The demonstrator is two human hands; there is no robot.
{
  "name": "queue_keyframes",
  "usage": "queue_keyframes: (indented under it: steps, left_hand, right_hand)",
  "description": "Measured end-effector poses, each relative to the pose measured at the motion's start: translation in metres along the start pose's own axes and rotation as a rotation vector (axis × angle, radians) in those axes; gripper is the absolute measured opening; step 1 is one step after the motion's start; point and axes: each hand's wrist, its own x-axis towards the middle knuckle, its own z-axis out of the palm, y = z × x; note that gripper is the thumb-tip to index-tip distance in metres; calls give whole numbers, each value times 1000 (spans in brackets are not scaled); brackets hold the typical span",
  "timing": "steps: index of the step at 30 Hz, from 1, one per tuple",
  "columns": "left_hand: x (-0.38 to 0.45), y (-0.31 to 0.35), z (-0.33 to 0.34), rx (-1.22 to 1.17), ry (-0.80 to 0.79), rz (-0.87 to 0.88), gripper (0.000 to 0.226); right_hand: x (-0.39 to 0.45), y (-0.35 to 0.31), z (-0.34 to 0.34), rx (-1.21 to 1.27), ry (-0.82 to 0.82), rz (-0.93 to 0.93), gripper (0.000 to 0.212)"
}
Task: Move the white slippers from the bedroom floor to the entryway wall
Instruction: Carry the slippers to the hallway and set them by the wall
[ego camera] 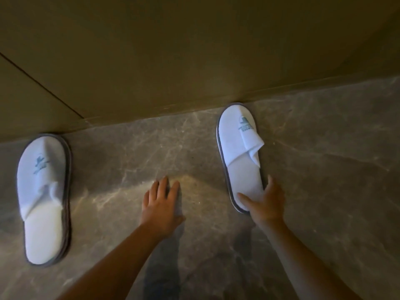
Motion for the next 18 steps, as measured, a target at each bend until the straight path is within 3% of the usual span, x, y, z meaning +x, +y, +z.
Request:
queue_keyframes:
  steps: [2,5,10,18]
  left_hand:
    - [1,-1,2,3,9,0,91]
    - [2,-1,3,5,15,1,92]
    - [3,-2,6,26,28,-2,93]
    - [2,1,1,36,5,-10,93]
  right_hand:
    - [-7,0,10,-141,-13,-79,106]
    - [-12,4,20,-260,-6,-140,103]
    - [-1,14,7,-233,-13,-152,90]
    - [4,18,-5,-230,-42,-185,88]
